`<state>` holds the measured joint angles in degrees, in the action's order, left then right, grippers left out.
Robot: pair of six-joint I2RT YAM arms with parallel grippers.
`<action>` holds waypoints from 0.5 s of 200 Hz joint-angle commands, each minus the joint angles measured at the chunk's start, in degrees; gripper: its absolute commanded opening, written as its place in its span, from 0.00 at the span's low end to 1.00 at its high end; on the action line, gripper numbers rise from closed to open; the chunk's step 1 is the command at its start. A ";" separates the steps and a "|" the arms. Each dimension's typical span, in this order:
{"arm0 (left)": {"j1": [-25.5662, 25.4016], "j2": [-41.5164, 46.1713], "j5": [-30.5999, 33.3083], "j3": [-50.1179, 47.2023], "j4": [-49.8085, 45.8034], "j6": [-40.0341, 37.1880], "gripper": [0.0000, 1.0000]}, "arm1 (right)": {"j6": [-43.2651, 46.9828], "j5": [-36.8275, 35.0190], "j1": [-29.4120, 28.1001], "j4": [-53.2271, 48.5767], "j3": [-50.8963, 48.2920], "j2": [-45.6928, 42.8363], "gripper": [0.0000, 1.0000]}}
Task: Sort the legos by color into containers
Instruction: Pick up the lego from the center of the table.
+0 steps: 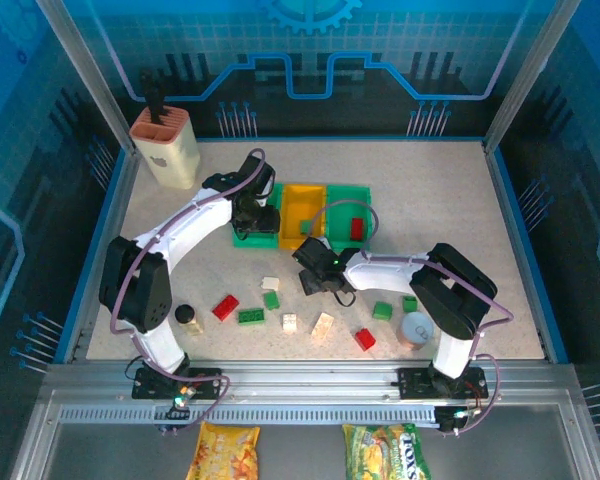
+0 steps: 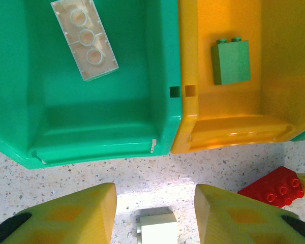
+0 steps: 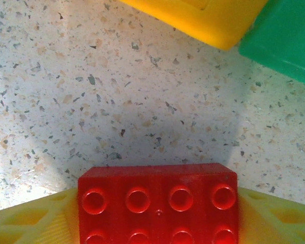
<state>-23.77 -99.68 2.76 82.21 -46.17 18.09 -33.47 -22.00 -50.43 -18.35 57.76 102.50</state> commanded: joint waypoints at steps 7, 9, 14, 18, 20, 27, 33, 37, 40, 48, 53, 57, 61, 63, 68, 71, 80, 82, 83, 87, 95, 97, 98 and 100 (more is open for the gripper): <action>0.39 1.68 0.13 -0.98 -0.61 0.03 0.45 | -0.23 -0.06 0.69 0.34 0.76 -0.36 0.68; 0.39 1.75 0.09 -1.02 -0.61 0.06 0.45 | -0.16 -0.13 0.67 0.33 0.77 -0.41 0.67; 0.42 1.77 0.05 -1.05 -0.59 0.03 0.45 | -0.06 -0.15 0.63 0.31 0.81 -0.52 0.67; 0.41 1.83 0.19 -1.08 -0.54 0.03 0.45 | 0.03 -0.22 0.69 0.25 0.85 -0.62 0.66; 0.42 1.85 0.19 -1.11 -0.51 0.04 0.45 | 0.06 -0.18 0.71 0.24 0.74 -0.70 0.65; 0.39 1.86 0.18 -1.17 -0.53 0.14 0.45 | 0.16 -0.32 0.68 0.11 0.73 -0.96 0.64; 0.42 1.86 0.25 -1.17 -0.50 0.11 0.45 | 0.32 -0.40 0.69 0.02 0.73 -1.22 0.63; 0.43 1.92 0.24 -1.26 -0.50 0.20 0.45 | 0.38 -0.44 0.71 -0.08 0.75 -1.44 0.63; 0.39 1.94 0.29 -1.27 -0.50 0.19 0.45 | 0.43 -0.48 0.73 -0.15 0.80 -1.57 0.63; 0.45 2.01 0.30 -1.26 -0.45 0.26 0.46 | 0.60 -0.67 0.64 -0.32 0.80 -1.98 0.62; 0.39 2.03 0.31 -1.33 -0.41 0.31 0.46 | 0.65 -0.80 0.65 -0.50 0.85 -2.31 0.62; 0.39 2.11 0.39 -1.35 -0.41 0.37 0.46 | 0.69 -0.85 0.66 -0.60 0.94 -2.52 0.62; 0.43 2.19 0.45 -1.43 -0.41 0.35 0.46 | 0.73 -0.80 0.62 -0.70 0.90 -2.79 0.62; 0.40 2.20 0.43 -1.48 -0.34 0.36 0.46 | 0.77 -0.90 0.67 -0.76 0.90 -2.93 0.62; 0.44 2.29 0.49 -1.53 -0.26 0.39 0.45 | 0.82 -0.93 0.73 -0.94 0.96 -3.25 0.62; 0.45 2.35 0.56 -1.59 -0.24 0.46 0.46 | 0.86 -0.94 0.66 -1.05 1.00 -3.46 0.61; 0.44 2.47 0.58 -1.74 -0.15 0.49 0.46 | 1.01 -0.92 0.68 -1.25 1.11 -4.12 0.61; 0.40 2.54 0.60 -1.78 -0.15 0.51 0.45 | 1.10 -0.89 0.69 -1.32 1.12 -4.25 0.61; 0.44 2.50 0.59 -1.79 -0.15 0.48 0.45 | 1.12 -0.92 0.69 -1.37 1.17 -4.33 0.61; 0.46 2.55 0.69 -1.87 -0.17 0.53 0.46 | 1.19 -0.86 0.69 -1.55 1.19 -4.63 0.60; 0.40 2.71 0.75 -2.04 -0.03 0.55 0.46 | 1.38 -0.85 0.69 -2.06 1.52 -5.21 0.60; 0.39 2.66 0.73 -2.05 -0.05 0.61 0.46 | 1.43 -0.85 0.69 -2.18 1.56 -5.36 0.60; 0.39 2.70 0.74 -2.10 -0.01 0.62 0.46 | 1.46 -0.81 0.69 -2.24 1.56 -5.46 0.60; 0.41 2.73 0.73 -2.11 0.02 0.65 0.46 | 1.52 -0.80 0.69 -2.36 1.63 -5.57 0.59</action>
<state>-23.73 -99.46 2.76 81.03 -46.11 18.09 -32.77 -22.04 -50.43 -18.87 57.76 100.18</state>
